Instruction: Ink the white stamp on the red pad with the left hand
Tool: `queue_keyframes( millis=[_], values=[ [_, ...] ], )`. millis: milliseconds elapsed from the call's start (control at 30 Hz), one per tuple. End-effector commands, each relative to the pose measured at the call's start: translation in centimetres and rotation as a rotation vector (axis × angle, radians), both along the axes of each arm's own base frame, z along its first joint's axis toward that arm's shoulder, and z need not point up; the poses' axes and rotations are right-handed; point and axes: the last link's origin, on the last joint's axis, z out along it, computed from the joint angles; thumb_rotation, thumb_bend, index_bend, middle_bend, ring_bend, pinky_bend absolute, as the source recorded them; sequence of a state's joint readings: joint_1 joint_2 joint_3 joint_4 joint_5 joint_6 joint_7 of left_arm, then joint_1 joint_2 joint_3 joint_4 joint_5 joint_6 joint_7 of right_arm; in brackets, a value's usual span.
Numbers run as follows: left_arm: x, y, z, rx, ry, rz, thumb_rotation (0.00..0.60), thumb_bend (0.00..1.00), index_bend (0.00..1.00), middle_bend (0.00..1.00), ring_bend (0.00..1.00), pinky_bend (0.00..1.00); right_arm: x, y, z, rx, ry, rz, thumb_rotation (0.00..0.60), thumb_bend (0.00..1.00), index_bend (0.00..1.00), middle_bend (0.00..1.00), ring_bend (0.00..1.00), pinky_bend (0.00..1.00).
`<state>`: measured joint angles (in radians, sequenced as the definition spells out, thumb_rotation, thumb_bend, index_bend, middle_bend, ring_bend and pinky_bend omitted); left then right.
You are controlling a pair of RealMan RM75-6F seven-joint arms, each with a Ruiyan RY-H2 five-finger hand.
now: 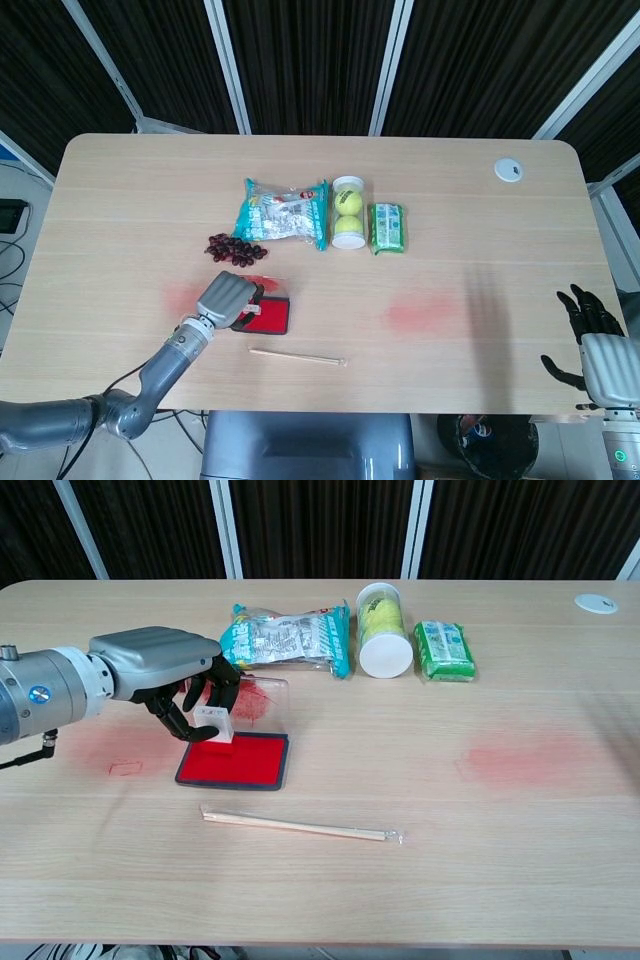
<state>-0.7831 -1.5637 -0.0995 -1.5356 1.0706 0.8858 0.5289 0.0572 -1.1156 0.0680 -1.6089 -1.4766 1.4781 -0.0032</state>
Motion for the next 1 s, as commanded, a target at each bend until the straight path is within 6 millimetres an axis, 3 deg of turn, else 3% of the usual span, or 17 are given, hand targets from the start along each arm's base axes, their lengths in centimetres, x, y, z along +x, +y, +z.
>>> queue_keyframes(
  millis=[33,467,1000],
  values=[
    [-0.2,-0.1,-0.4,-0.011,0.014,0.002,0.600,0.48,0.72,0.67,0.54,0.64,0.0,0.0,0.0,0.000,0.000,0.000,0.600,0.28,0.13,0.00,0.00,0.19],
    [-0.8,-0.3,-1.0,-0.021,0.037,0.010,0.600,0.48,0.72,0.67,0.54,0.64,0.0,0.0,0.0,-0.001,-0.001,0.001,0.600,0.28,0.13,0.00,0.00,0.19],
    [-0.1,-0.3,0.5,0.012,-0.003,0.013,0.600,0.48,0.70,0.66,0.54,0.64,0.0,0.1,0.0,-0.002,-0.003,0.005,0.600,0.28,0.13,0.00,0.00,0.19]
  ],
)
